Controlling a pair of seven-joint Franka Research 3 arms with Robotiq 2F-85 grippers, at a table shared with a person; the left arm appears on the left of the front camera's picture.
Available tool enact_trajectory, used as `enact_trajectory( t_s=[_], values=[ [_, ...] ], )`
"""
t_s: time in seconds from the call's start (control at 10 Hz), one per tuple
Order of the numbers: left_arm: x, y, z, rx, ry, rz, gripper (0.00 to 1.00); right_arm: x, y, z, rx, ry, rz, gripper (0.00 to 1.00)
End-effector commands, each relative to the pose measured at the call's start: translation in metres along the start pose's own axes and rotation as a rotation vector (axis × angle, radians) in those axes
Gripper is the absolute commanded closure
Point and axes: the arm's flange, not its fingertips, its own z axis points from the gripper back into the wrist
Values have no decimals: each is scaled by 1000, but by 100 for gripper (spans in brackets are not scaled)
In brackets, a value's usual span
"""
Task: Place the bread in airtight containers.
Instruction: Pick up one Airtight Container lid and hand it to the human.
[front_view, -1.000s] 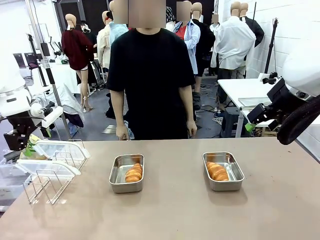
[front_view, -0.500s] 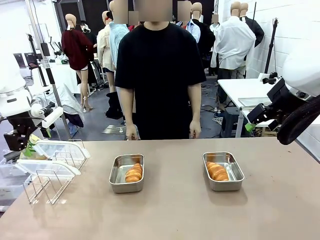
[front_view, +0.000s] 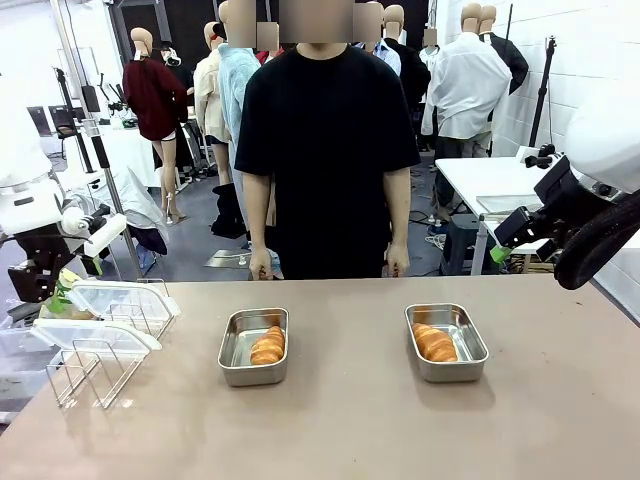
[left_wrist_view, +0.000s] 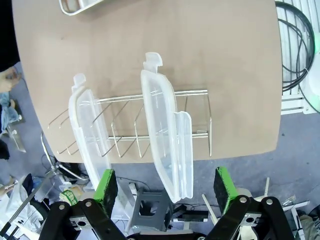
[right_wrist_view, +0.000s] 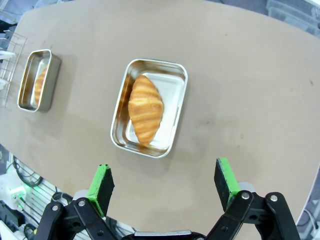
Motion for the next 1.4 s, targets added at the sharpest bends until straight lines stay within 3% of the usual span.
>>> enact_trajectory(
  t_s=[0.0, 0.4, 1.3],
  values=[
    [-8, -7, -16, -64, -60, -28, 0, 1, 0, 0, 0, 1, 0, 0],
    [-18, -15, -43, -47, -143, -64, 0, 1, 0, 0, 0, 1, 0, 0],
    [-26, 13, -72, -32, -107, -42, 0, 1, 0, 0, 0, 1, 0, 0]
  ],
)
